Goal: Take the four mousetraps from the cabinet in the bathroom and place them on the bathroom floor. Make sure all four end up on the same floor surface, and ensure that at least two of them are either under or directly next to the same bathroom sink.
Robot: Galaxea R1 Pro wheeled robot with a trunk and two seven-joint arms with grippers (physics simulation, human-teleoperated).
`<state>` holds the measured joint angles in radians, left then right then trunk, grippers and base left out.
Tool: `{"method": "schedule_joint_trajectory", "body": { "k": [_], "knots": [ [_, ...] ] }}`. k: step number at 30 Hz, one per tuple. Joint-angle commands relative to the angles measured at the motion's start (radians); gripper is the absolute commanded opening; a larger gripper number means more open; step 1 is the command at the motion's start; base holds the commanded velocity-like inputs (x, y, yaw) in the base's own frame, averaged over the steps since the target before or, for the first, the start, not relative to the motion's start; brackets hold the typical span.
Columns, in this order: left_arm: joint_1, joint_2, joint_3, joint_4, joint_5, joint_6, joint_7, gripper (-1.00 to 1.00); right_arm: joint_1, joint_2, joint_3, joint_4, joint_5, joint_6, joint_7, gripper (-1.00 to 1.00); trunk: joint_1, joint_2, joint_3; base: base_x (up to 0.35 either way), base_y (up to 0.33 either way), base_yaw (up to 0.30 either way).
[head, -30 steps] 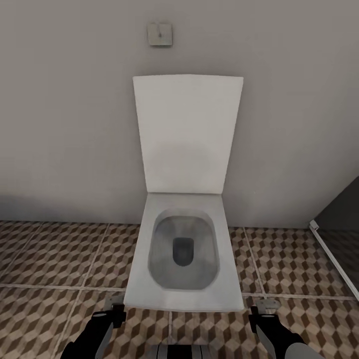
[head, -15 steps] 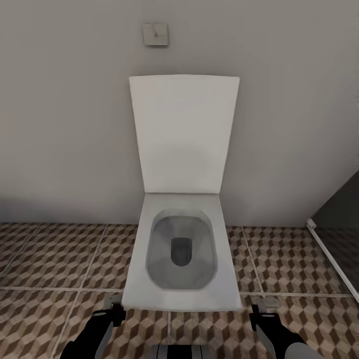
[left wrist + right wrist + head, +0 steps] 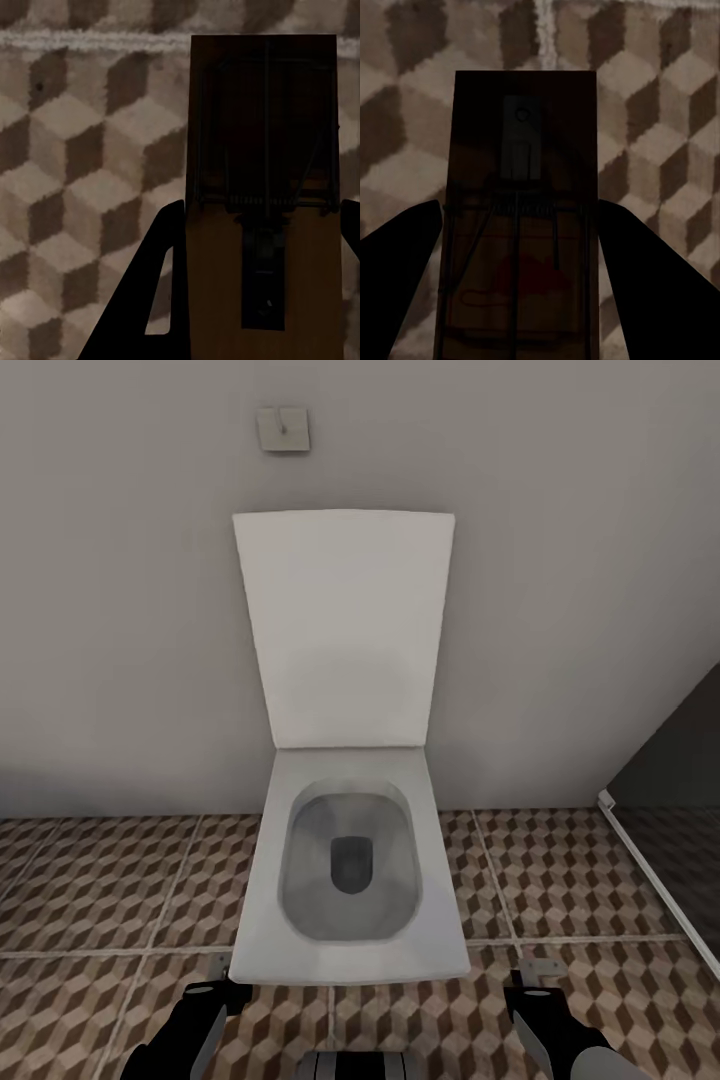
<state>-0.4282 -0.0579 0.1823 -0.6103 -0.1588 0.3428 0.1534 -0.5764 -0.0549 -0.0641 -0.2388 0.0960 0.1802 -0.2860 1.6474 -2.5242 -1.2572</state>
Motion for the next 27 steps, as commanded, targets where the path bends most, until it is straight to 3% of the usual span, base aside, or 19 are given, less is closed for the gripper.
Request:
{"method": "schedule_joint_trajectory", "body": {
  "k": [1,15,27],
  "knots": [
    [0.000,-0.001,0.005,-0.002,-0.011,0.005,-0.001,-1.00,0.000,0.001,-0.006,-0.002,0.010,0.007,0.000,-1.00,0.000,0.000,-0.001,0.000,0.000,-0.007],
    [0.000,-0.002,0.005,-0.002,-0.011,0.005,0.000,-1.00,0.000,0.001,-0.006,-0.002,0.010,0.005,0.000,-1.00,0.000,0.000,-0.001,0.000,0.000,0.005],
    [0.000,-0.002,0.005,-0.001,-0.011,0.005,0.000,-1.00,0.000,0.000,-0.007,-0.002,0.010,0.005,0.001,-1.00,0.000,0.000,-0.001,0.000,0.000,0.134]
  ]
}}
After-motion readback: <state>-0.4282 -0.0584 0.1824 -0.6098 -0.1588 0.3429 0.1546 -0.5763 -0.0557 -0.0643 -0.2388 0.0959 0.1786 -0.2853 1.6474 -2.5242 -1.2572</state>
